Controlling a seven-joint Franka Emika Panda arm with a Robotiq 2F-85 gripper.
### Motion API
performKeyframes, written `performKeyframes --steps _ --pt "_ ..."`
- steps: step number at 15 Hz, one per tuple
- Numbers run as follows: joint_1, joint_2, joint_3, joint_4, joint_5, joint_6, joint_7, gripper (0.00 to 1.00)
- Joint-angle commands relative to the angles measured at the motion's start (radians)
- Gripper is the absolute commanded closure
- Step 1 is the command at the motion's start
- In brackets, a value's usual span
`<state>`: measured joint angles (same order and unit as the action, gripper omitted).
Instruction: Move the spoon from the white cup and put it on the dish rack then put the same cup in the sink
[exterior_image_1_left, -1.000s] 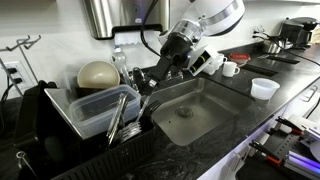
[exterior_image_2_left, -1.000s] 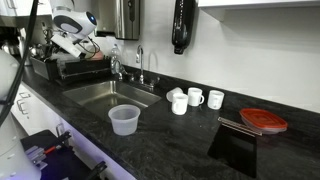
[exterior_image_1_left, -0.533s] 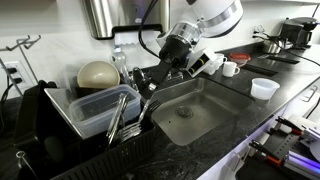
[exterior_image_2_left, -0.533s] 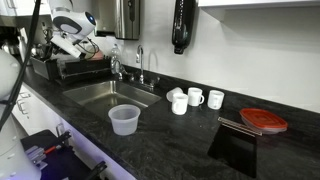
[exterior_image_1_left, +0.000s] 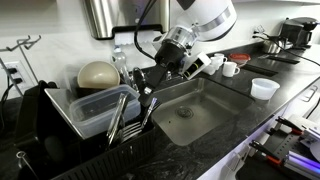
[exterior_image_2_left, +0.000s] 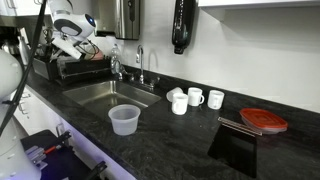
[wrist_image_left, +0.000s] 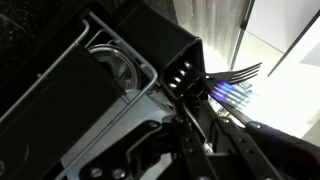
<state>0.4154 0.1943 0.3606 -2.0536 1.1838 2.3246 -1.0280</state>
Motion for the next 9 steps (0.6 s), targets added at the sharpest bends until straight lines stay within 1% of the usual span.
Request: performKeyframes --steps 1,4,7,8,9 --pt "-0.002 0.015 0.011 0.026 -0.015 0.029 0.005 0.47" --pt "0.0 -0.007 0.007 0.018 -0.041 0.057 0.017 0.26" --pt "-0.002 -0.047 0.006 -0.003 -0.092 0.101 0.054 0.05" --pt "-0.005 -0.064 0.008 -0.012 -0.101 0.11 0.068 0.01" --pt "-0.008 -0.082 0.01 -0.021 -0.107 0.109 0.085 0.0"
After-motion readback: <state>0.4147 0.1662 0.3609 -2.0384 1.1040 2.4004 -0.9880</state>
